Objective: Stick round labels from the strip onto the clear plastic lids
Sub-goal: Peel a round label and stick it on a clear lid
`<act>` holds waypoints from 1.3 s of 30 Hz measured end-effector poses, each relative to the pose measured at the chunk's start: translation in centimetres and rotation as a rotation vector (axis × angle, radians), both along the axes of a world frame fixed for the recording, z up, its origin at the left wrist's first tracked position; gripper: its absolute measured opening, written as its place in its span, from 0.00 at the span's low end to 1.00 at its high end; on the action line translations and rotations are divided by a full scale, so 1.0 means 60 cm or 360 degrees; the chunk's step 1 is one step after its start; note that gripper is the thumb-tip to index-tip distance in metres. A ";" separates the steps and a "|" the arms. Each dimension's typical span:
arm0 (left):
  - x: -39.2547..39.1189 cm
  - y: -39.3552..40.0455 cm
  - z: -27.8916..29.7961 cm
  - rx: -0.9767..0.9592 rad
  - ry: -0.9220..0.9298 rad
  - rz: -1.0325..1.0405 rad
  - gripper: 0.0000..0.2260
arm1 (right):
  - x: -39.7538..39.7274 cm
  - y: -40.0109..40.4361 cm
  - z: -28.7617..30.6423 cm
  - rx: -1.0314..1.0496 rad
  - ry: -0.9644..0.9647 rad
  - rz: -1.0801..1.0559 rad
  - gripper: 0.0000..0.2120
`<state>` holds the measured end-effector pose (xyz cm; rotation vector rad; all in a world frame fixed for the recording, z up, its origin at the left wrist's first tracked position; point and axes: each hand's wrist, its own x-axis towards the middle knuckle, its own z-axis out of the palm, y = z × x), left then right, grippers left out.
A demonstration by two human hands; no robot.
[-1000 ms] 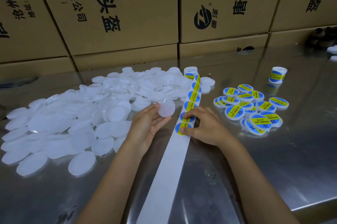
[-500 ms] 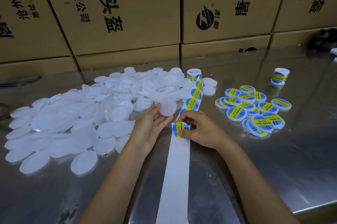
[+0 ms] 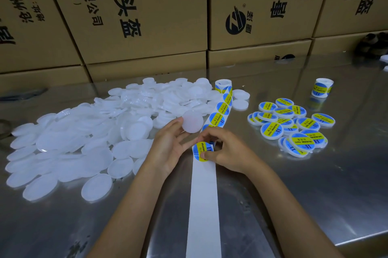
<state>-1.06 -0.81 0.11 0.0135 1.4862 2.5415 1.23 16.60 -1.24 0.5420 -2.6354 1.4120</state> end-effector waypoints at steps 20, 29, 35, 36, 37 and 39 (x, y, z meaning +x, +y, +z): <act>0.004 0.010 -0.003 -0.0180 0.0053 -0.0221 0.15 | -0.001 -0.002 0.029 -0.1288 -0.0285 -0.0286 0.12; 0.007 0.016 -0.005 -0.0242 0.0122 -0.0277 0.15 | 0.003 -0.024 0.029 -0.1075 -0.0089 -0.0412 0.13; 0.008 0.019 -0.005 -0.0218 0.0150 -0.0312 0.16 | 0.001 -0.030 0.028 -0.0983 -0.0015 -0.0509 0.13; 0.009 0.019 -0.005 -0.0213 0.0151 -0.0314 0.15 | 0.001 -0.030 0.028 -0.0982 -0.0011 -0.0515 0.13; 0.009 0.020 -0.004 -0.0206 0.0153 -0.0317 0.15 | 0.001 -0.029 0.027 -0.0982 -0.0008 -0.0521 0.13; 0.010 0.020 -0.005 -0.0194 0.0154 -0.0320 0.15 | 0.001 -0.029 0.026 -0.0980 -0.0008 -0.0529 0.13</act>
